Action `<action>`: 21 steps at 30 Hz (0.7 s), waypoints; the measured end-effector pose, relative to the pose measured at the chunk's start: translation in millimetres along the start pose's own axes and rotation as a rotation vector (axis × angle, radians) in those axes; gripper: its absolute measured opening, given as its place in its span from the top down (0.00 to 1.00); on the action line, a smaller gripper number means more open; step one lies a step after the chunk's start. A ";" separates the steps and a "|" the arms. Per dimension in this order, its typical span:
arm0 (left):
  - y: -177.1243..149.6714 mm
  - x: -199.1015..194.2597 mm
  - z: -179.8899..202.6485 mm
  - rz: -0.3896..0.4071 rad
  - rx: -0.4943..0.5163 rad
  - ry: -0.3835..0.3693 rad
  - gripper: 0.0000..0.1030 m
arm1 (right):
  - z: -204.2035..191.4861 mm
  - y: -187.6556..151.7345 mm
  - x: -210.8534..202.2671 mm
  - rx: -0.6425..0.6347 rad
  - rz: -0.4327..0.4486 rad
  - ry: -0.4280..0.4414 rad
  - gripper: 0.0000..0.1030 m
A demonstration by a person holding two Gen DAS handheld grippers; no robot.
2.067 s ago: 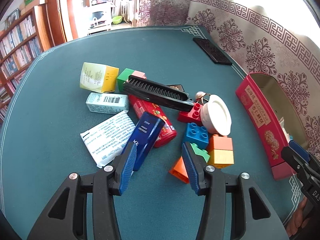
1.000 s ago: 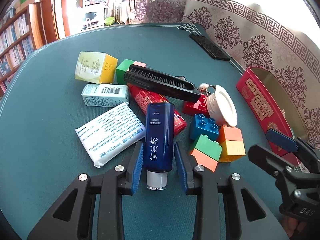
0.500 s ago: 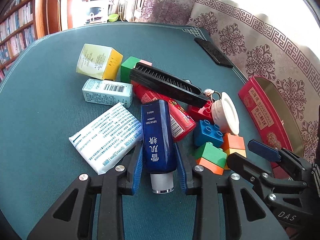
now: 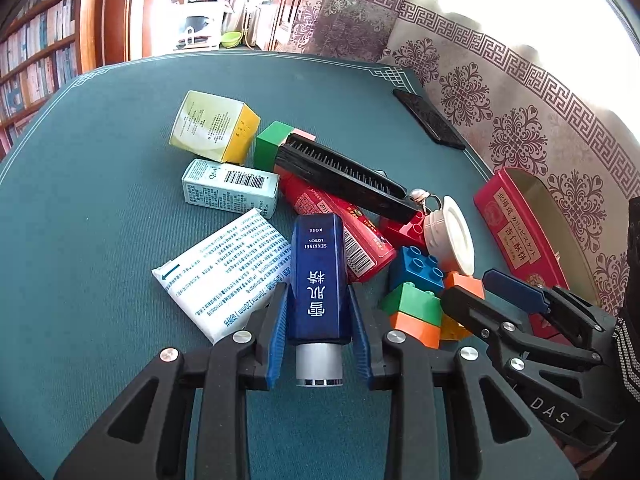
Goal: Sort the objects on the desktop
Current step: 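Grasp the orange-yellow block with right tool while left tool holds the blue tube, then carry the blue tube and orange-yellow block into the red tin and release both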
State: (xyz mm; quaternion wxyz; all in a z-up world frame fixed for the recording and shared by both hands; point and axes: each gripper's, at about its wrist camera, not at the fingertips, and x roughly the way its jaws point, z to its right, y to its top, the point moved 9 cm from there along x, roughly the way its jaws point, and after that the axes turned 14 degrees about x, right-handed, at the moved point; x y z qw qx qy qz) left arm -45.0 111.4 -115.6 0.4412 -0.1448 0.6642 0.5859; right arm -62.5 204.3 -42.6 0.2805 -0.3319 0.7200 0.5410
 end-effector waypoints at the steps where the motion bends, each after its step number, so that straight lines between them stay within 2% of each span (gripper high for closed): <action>1: -0.1 0.3 -0.4 0.000 -0.001 0.000 0.69 | -0.6 0.5 0.5 -0.004 0.003 -0.004 0.42; 9: -2.7 9.4 -0.5 -0.031 0.004 -0.003 0.69 | 14.2 -0.6 0.7 0.052 -0.011 -0.002 0.42; 12: -1.3 14.7 -1.4 -0.045 0.003 -0.011 0.69 | 10.8 -2.6 2.2 0.027 -0.015 -0.017 0.43; 16: -0.1 17.9 0.2 -0.043 0.011 -0.002 0.69 | 10.4 -13.5 18.6 0.017 -0.083 -0.038 0.51; 21: 2.5 14.6 1.1 -0.020 0.006 -0.002 0.70 | 11.5 -12.5 16.5 0.026 -0.073 -0.020 0.58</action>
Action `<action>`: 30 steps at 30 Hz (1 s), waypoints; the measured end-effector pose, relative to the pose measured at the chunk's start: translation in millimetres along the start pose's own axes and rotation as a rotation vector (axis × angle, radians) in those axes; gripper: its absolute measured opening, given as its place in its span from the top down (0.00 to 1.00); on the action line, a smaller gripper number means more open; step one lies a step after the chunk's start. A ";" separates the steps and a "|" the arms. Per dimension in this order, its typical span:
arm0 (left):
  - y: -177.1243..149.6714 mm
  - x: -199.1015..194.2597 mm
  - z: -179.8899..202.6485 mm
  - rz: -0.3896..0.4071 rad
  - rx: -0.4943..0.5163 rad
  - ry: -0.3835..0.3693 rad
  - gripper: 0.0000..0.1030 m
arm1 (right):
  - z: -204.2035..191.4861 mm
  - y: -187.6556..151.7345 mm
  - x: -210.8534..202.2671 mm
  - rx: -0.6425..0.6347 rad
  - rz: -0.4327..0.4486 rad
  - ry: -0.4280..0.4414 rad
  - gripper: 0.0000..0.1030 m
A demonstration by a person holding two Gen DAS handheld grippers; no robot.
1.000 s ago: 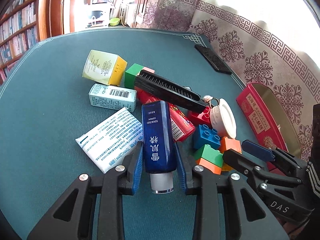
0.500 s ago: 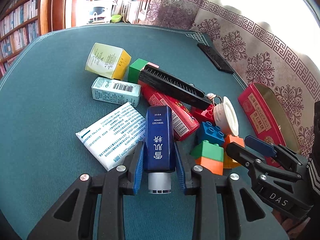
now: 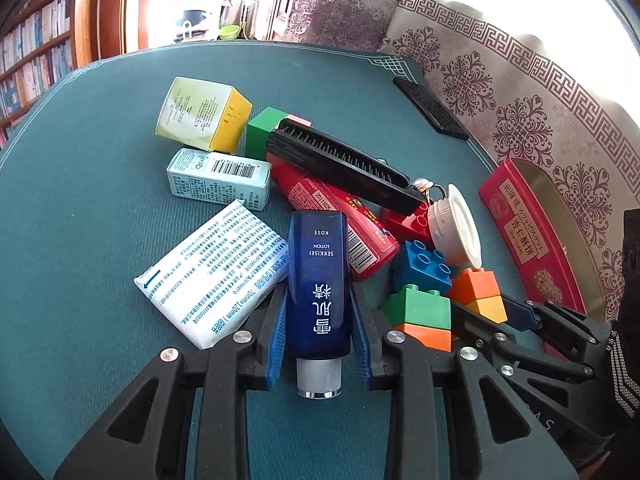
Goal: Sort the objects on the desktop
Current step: 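Carry the blue tube and orange-yellow block into the red tin and release both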
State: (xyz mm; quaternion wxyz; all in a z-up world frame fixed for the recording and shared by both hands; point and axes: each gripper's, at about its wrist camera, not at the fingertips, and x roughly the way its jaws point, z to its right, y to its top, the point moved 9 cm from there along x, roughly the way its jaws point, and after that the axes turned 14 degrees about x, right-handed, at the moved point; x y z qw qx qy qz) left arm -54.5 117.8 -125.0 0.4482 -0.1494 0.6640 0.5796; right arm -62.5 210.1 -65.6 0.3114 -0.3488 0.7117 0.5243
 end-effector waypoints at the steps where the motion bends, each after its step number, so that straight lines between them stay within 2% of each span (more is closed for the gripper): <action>1: 0.8 -2.4 -0.6 0.012 -0.002 0.002 0.70 | 0.5 0.2 -0.8 0.002 0.003 0.000 0.60; 4: 3.9 -10.1 -1.6 0.041 -0.012 0.009 0.70 | 0.6 0.1 -8.1 0.002 0.022 0.004 0.66; 15: 6.3 -29.0 25.8 0.071 0.027 0.019 0.70 | 6.0 2.5 -44.4 0.009 0.108 0.029 0.66; 22: 16.1 -44.5 59.3 0.086 0.088 0.001 0.70 | 32.0 6.3 -72.3 0.058 0.164 0.030 0.66; 30: 24.9 -48.6 113.5 0.097 0.180 -0.040 0.70 | 80.1 18.9 -111.1 0.134 0.255 0.009 0.67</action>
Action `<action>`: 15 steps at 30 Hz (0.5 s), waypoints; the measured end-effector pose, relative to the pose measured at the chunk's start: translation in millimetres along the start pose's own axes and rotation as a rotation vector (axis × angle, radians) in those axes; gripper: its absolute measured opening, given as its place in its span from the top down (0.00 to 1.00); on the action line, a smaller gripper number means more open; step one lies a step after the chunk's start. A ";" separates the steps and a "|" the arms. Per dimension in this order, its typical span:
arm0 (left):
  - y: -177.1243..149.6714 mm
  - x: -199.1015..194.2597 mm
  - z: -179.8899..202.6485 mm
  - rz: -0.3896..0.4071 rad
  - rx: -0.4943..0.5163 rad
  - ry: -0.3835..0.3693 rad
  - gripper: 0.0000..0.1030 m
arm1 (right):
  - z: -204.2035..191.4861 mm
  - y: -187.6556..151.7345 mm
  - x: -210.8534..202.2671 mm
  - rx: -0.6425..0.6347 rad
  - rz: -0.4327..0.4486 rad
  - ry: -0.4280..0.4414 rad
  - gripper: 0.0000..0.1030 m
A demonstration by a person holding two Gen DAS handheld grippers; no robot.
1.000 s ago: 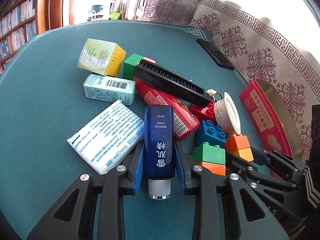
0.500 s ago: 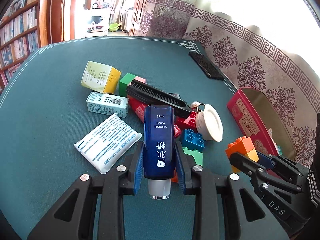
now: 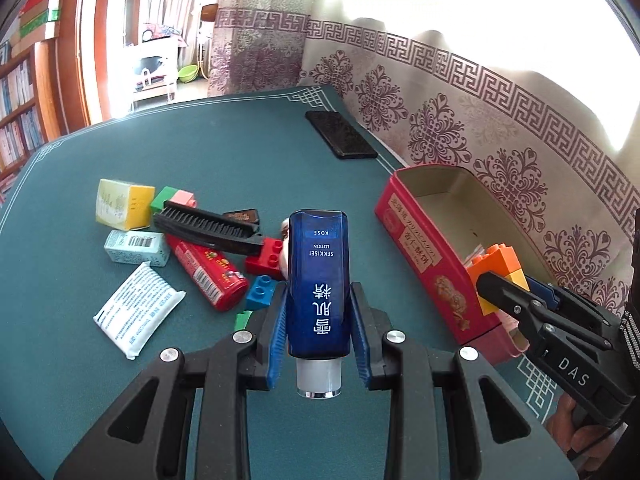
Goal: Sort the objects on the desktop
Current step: 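Carry the blue tube and orange-yellow block into the red tin and release both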
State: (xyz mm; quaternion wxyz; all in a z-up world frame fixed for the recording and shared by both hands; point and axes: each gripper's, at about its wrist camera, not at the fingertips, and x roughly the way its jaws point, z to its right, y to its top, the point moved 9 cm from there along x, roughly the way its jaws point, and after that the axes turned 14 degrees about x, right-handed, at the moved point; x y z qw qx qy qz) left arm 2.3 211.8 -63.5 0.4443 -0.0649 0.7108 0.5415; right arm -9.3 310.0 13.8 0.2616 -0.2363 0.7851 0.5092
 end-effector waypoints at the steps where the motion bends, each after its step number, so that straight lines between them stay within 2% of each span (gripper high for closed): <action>1: 2.3 1.2 7.6 0.001 0.011 -0.008 0.70 | 7.5 3.6 -3.5 0.009 0.012 -0.006 0.67; 7: 23.1 8.0 60.2 0.003 0.094 -0.061 0.70 | 53.7 18.4 -19.3 0.065 0.060 -0.055 0.67; 15: 54.7 17.5 121.3 0.008 0.183 -0.117 0.70 | 94.9 24.6 -26.0 0.098 0.071 -0.094 0.66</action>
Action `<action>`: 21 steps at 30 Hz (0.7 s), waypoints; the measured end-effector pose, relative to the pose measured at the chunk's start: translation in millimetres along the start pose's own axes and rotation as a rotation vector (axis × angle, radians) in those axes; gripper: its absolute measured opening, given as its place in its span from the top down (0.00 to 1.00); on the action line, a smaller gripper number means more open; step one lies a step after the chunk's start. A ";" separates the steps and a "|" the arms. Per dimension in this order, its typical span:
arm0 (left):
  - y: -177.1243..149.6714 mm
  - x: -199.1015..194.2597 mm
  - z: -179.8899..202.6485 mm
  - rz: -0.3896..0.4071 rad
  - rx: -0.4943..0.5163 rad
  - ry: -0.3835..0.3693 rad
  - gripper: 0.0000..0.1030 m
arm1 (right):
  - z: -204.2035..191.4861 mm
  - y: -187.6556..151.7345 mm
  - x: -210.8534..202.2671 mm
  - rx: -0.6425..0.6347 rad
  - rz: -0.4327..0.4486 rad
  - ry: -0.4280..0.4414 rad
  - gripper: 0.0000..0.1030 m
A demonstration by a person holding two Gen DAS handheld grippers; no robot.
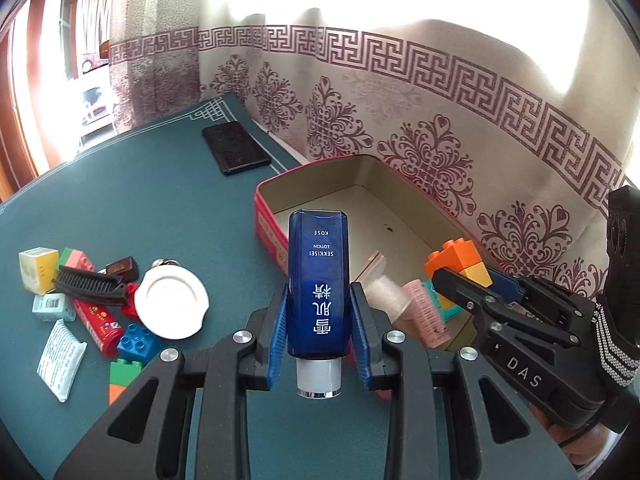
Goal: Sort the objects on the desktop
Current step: 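Carry the blue tube and orange-yellow block into the red tin and release both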
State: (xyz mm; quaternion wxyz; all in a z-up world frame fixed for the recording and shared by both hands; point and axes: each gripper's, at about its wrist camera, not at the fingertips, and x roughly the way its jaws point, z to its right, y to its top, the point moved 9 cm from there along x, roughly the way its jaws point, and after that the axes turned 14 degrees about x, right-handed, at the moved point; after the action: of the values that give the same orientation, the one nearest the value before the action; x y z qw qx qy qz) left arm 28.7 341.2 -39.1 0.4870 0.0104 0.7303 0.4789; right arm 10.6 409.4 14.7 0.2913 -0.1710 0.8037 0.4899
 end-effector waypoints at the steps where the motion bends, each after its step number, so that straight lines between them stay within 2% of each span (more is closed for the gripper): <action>1: 3.4 3.0 3.8 0.001 0.006 -0.005 0.70 | 2.2 1.0 0.9 0.000 0.000 -0.004 0.66; 10: 21.1 27.2 27.9 0.001 0.032 -0.060 0.69 | 19.8 8.7 3.0 0.016 0.013 -0.042 0.66; 14: 11.6 43.2 26.1 -0.064 -0.001 -0.114 0.69 | 26.3 10.8 4.5 0.044 0.009 -0.054 0.66; 16: 3.8 47.9 23.8 -0.081 -0.026 -0.124 0.67 | 30.9 10.7 6.9 0.066 -0.004 -0.058 0.60; 21: -6.6 42.5 6.6 -0.049 -0.089 -0.102 0.48 | 36.2 11.3 9.2 0.089 -0.003 -0.071 0.46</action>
State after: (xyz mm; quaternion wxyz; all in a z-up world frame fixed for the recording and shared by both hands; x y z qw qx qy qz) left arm 14.1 362.6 -74.0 0.5351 -0.0046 0.6827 0.4976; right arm 8.0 446.9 4.0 0.3276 -0.1413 0.8134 0.4593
